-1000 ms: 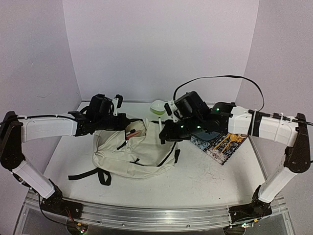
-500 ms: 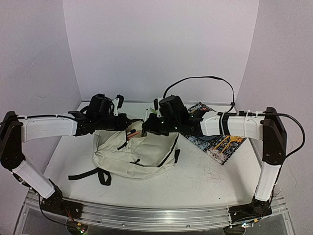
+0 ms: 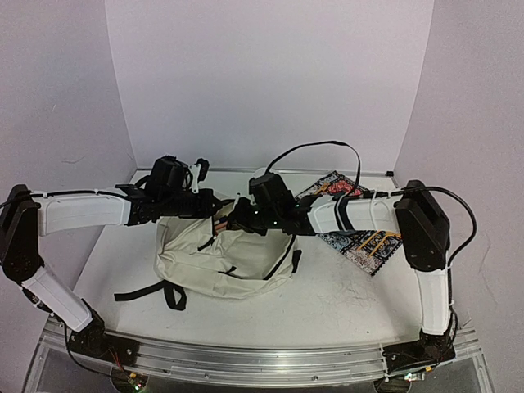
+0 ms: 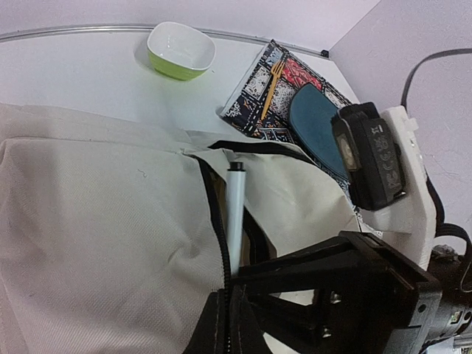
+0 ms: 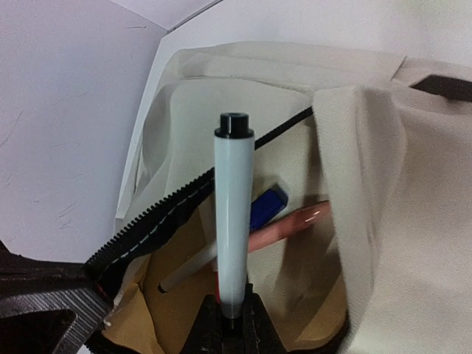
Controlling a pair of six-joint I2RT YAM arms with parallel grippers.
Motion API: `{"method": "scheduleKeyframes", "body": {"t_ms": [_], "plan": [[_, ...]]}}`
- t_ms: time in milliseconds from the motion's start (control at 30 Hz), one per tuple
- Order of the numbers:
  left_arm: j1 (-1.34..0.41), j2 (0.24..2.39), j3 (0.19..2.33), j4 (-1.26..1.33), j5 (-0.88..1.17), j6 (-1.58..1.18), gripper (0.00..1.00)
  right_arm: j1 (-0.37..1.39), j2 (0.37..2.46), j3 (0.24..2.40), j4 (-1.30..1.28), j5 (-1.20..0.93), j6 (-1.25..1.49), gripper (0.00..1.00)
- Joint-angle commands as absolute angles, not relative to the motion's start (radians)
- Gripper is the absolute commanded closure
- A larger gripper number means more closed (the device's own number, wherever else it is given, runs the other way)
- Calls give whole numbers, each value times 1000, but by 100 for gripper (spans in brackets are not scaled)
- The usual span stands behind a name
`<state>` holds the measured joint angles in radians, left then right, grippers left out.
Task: Pack the student bag
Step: Place the pen in the lower front pocket of the bag.
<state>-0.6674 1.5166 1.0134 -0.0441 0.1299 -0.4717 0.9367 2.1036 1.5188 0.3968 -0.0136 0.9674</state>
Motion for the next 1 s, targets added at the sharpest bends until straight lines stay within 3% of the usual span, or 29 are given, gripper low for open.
{"method": "scheduleKeyframes", "body": {"t_ms": [0,833,967], "plan": [[-672,1501,1078,15,155,-472,100,940,2146,1614,445,-116,999,100],[-672,1410,1022,107,16,-490,100,981,2177,1590,417,-195,993,84],[-672,1419,1023,112,77,-477,100,981,2172,1629,369,-174,939,74]]}}
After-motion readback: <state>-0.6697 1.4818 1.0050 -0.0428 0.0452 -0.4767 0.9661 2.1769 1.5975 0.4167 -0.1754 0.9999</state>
